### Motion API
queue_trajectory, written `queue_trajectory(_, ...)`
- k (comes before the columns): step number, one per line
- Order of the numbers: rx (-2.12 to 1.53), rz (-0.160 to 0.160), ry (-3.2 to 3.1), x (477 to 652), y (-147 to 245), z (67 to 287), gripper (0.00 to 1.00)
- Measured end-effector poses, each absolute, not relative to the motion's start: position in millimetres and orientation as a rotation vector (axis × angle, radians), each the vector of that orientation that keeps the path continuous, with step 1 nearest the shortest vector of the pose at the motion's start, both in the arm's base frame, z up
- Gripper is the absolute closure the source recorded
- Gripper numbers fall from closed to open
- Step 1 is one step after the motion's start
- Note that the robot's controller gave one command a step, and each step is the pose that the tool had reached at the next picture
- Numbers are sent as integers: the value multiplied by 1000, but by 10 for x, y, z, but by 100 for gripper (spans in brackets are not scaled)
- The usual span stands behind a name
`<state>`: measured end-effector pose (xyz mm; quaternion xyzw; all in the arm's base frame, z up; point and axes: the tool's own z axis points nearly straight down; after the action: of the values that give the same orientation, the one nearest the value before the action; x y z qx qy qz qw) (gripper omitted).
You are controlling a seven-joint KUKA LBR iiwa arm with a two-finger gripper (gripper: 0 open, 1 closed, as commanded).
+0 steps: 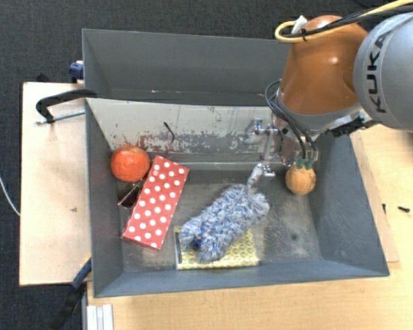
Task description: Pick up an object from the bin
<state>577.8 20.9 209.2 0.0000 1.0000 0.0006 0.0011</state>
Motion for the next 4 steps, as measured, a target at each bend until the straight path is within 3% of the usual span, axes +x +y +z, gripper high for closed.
queue_trajectory(1, -92, 1, 3134, 5594, 276, 1516, 0)
queue_trajectory(2, -181, 2, 3143, 5346, 381, 1321, 0)
queue_trajectory(3, -118, 2, 3133, 5593, 223, 1340, 0)
queue_trajectory(4, -114, -6, 3136, 5661, 343, 761, 0)
